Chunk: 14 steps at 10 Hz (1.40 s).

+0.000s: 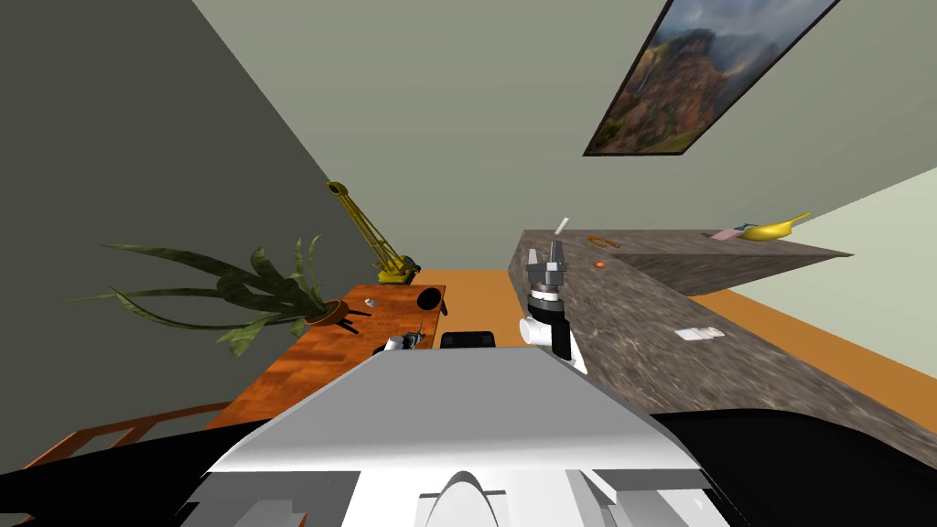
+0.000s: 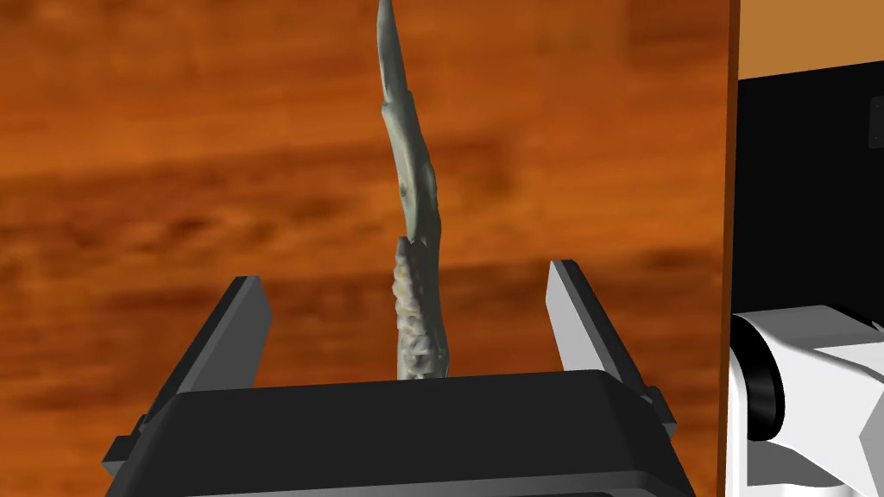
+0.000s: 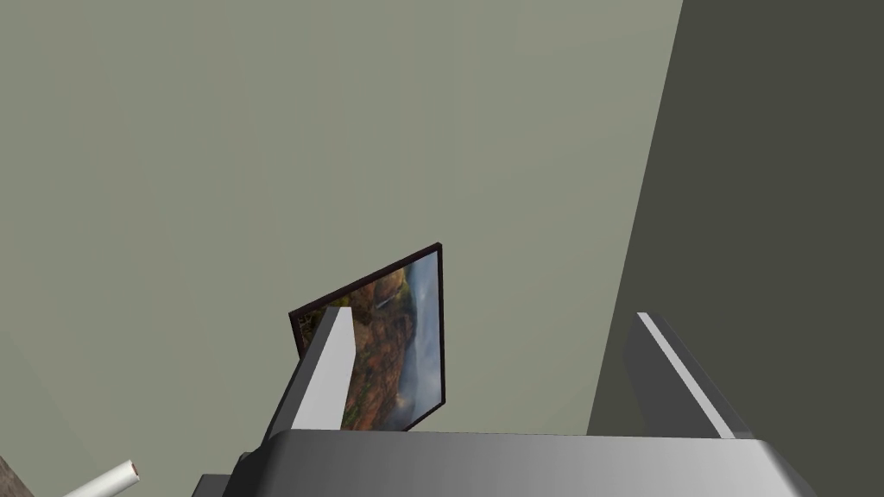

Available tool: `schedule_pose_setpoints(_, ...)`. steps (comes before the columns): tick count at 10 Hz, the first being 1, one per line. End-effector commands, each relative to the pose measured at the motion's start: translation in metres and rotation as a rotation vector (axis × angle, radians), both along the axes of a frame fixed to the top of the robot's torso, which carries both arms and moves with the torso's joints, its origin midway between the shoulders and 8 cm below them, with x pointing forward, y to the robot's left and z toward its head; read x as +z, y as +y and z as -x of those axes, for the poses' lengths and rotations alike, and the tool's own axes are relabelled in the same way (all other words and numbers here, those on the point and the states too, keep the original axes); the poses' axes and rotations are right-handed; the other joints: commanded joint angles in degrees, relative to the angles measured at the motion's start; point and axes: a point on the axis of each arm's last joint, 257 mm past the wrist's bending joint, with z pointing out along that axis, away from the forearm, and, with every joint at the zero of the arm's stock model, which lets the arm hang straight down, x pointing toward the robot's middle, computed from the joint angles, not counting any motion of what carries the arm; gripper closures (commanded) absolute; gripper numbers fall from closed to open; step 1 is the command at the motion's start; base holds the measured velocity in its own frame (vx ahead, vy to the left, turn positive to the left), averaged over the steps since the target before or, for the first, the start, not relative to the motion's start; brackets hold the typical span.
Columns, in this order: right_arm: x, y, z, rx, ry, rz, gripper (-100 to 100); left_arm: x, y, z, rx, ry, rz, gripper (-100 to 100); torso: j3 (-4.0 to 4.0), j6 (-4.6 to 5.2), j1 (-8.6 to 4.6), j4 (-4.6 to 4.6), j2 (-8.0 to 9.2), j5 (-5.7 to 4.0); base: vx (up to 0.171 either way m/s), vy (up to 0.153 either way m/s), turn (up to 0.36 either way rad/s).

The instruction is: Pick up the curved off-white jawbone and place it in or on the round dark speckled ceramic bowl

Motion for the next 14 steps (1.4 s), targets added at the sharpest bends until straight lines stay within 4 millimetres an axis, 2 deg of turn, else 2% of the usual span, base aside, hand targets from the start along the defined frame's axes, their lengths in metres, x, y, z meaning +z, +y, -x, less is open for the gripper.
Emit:
schedule_pose_setpoints(1, 0.0, 0.0, 0.0, 0.0, 0.0, 0.0, 0, 0.0, 0.0, 0.0, 0.0, 0.0, 0.0, -100, 0.0, 0.0, 0.0, 0.0, 0.0, 0.0, 0.004, 0.02, -0.002)
schedule_pose_setpoints(2, 0.0, 0.0, 0.0, 0.0, 0.0, 0.0, 0, 0.0, 0.0, 0.0, 0.001, -0.001, 0.0, 100, 0.02, 0.0, -0.15, 0.01, 0.03, -0.03, 0.001, 0.005, 0.0)
schedule_pose_setpoints(6, 0.0, 0.0, 0.0, 0.0, 0.0, 0.0, 0, 0.0, -0.001, 0.0, 0.0, 0.0, 0.001, 100, 0.01, -0.03, -0.18, 0.0, 0.03, -0.05, 0.0, 0.0, 0.0)
schedule_pose_setpoints(7, 0.0, 0.0, 0.0, 0.0, 0.0, 0.0, 0, 0.0, -0.001, 0.0, 0.0, 0.0, 0.002, 0, 0.01, -0.03, -0.18, 0.0, 0.03, -0.06, 0.0, 0.0, 0.0)
schedule_pose_setpoints(8, 0.0, 0.0, 0.0, 0.0, 0.0, 0.0, 0, 0.006, 0.017, 0.001, 0.008, 0.0, 0.002, 100, 0.01, -0.03, -0.18, 0.0, 0.03, -0.06, -0.02, -0.079, -0.035)
schedule_pose_setpoints(10, 0.0, 0.0, 0.0, 0.0, 0.0, 0.0, 0, 0.013, 0.035, 0.003, 0.013, 0.0, 0.001, 100, 0.06, -0.03, -0.6, 0.01, 0.12, -0.13, -0.025, -0.115, -0.019)
schedule_pose_setpoints(12, 0.0, 0.0, 0.0, 0.0, 0.0, 0.0, 0, 0.013, 0.035, 0.003, 0.013, 0.0, 0.001, 100, 0.08, -0.02, -0.46, 0.03, 0.14, -0.13, -0.015, -0.045, -0.001)
schedule_pose_setpoints(13, 0.0, 0.0, 0.0, 0.0, 0.0, 0.0, 0, 0.02, 0.053, 0.004, 0.017, 0.0, 0.001, 100, 0.05, -0.02, -0.32, 0.03, 0.08, -0.09, -0.014, -0.07, -0.048)
schedule_pose_setpoints(14, 0.0, 0.0, 0.0, 0.0, 0.0, 0.0, 0, 0.023, 0.059, 0.005, 0.018, -0.001, 0.001, 100, 0.05, -0.03, -0.42, 0.02, 0.09, -0.13, -0.017, -0.088, -0.02)
